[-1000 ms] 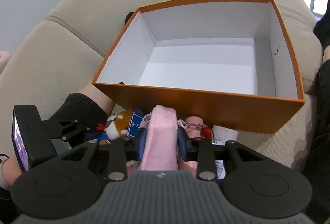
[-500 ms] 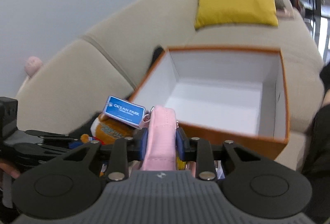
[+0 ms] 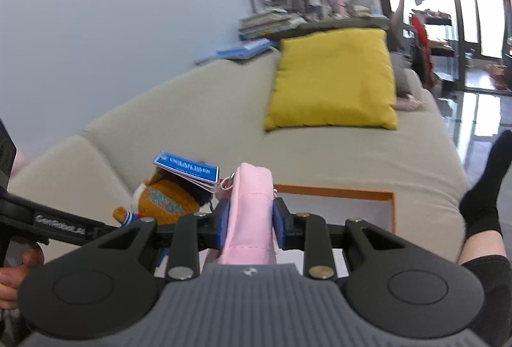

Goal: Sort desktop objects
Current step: 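Carry the fox and pink backpack into the orange box with both tools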

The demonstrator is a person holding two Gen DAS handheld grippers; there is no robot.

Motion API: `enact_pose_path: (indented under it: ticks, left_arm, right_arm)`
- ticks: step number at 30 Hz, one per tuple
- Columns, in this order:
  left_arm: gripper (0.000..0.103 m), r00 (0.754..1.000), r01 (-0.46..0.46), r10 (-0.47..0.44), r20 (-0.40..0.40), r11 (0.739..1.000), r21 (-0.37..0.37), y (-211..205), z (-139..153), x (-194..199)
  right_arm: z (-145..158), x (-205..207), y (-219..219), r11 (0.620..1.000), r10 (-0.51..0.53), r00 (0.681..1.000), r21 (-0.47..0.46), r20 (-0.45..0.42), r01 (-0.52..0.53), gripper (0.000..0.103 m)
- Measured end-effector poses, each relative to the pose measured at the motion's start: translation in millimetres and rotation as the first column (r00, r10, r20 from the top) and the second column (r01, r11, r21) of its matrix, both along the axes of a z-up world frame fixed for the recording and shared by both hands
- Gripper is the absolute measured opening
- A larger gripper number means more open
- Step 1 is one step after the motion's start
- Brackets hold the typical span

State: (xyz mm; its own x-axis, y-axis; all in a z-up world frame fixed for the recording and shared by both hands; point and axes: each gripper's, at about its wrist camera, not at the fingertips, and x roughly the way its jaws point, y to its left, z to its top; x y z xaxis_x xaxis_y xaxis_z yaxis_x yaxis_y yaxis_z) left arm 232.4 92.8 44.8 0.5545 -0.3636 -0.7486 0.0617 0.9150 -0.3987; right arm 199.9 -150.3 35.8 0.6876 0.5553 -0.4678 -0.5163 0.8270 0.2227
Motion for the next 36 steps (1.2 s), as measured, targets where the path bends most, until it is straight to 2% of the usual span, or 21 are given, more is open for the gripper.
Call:
enact_pose_path:
  ticks: [3,7,13,17,21,25,28,31,33,36]
  left_arm:
    - [0.038,0.994,-0.023,0.024,-0.106,1.0,0.011,-4,-32,21]
    - [0.038,0.985,-0.026,0.037,-0.17,0.997,0.069,-11,-66,36]
    - [0.038,0.965,-0.006,0.041,-0.26,0.991,0.135,-17,-90,45]
    - [0.039,0.964,0.033,0.023,-0.264,0.978,0.205,-28,-100,48]
    - [0.041,0.952,0.083,-0.017,-0.305,0.975,0.208,-38,-111,49]
    - [0.047,0.951,0.13,-0.061,-0.303,0.968,0.215,-42,-108,45]
    - [0.053,0.957,0.178,-0.115,-0.265,0.958,0.225,-45,-97,34]
    - [0.054,0.97,0.189,-0.148,-0.195,0.959,0.211,-39,-78,13]
    - [0.055,0.98,0.172,-0.147,-0.133,0.964,0.204,-31,-63,-2]
    - [0.055,0.992,0.127,-0.122,-0.036,0.968,0.217,-18,-48,-26]
  right_arm:
    - [-27,24,5,0.998,-0.048,0.998,-0.05,-0.033,0.046,0.03]
    - [-63,44,7,0.998,-0.023,0.989,-0.054,-0.147,0.015,0.03]
    - [-99,59,30,0.995,0.004,0.969,-0.098,-0.247,-0.029,0.03]
    - [-111,69,37,0.995,-0.002,0.954,-0.099,-0.3,-0.029,0.03]
    - [-117,73,39,0.995,-0.001,0.938,-0.091,-0.346,-0.032,0.03]
    - [-117,68,41,0.995,0.015,0.933,-0.086,-0.359,-0.049,0.031]
    - [-115,67,45,0.994,0.017,0.934,-0.094,-0.356,-0.054,0.032]
    - [-116,67,46,0.994,0.025,0.929,-0.091,-0.37,-0.063,0.034]
    - [-117,66,49,0.994,0.049,0.913,-0.067,-0.404,-0.084,0.035]
    - [-116,61,57,0.99,0.06,0.919,-0.095,-0.39,-0.105,0.036]
